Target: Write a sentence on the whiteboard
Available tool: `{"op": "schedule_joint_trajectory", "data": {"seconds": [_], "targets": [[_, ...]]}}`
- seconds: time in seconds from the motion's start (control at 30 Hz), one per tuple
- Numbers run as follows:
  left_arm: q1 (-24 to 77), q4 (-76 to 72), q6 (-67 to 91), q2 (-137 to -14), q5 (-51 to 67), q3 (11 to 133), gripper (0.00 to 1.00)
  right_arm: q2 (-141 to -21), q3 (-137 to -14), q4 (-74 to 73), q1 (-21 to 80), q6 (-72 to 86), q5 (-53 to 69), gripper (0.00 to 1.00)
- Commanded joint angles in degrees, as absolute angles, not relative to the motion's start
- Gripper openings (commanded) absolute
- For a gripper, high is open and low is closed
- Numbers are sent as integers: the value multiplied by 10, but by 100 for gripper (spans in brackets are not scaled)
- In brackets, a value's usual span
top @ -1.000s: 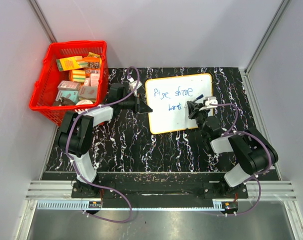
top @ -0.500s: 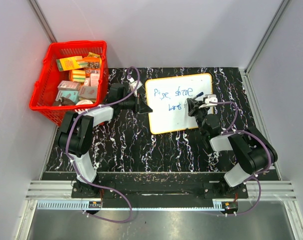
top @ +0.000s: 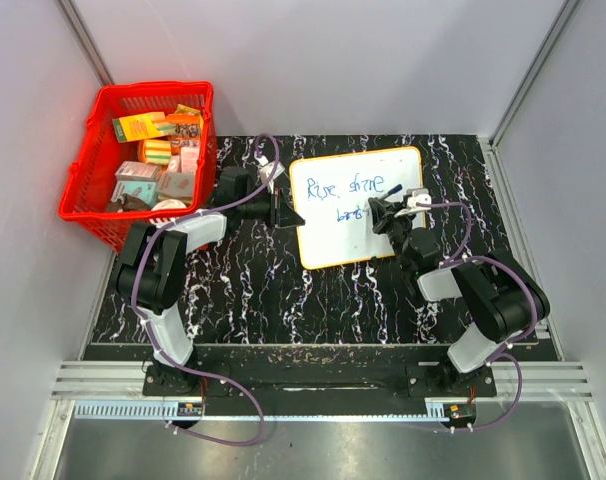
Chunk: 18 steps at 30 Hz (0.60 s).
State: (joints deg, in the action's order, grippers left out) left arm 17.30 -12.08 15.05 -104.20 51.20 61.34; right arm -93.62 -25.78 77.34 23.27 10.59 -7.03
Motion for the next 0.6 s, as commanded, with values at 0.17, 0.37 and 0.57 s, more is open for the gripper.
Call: {"op": "schedule_joint_trajectory", "data": {"seconds": [0.17, 0.37, 0.57], "targets": [[174, -127, 64, -1043, 445, 618, 0, -931, -221, 892, 234, 111, -78, 0], [175, -127, 64, -1042, 445, 618, 0, -933, -228, 893, 234, 102, -114, 0], [175, -127, 62, -1043, 445, 618, 0, -938, -259, 892, 234, 84, -129, 0]]}}
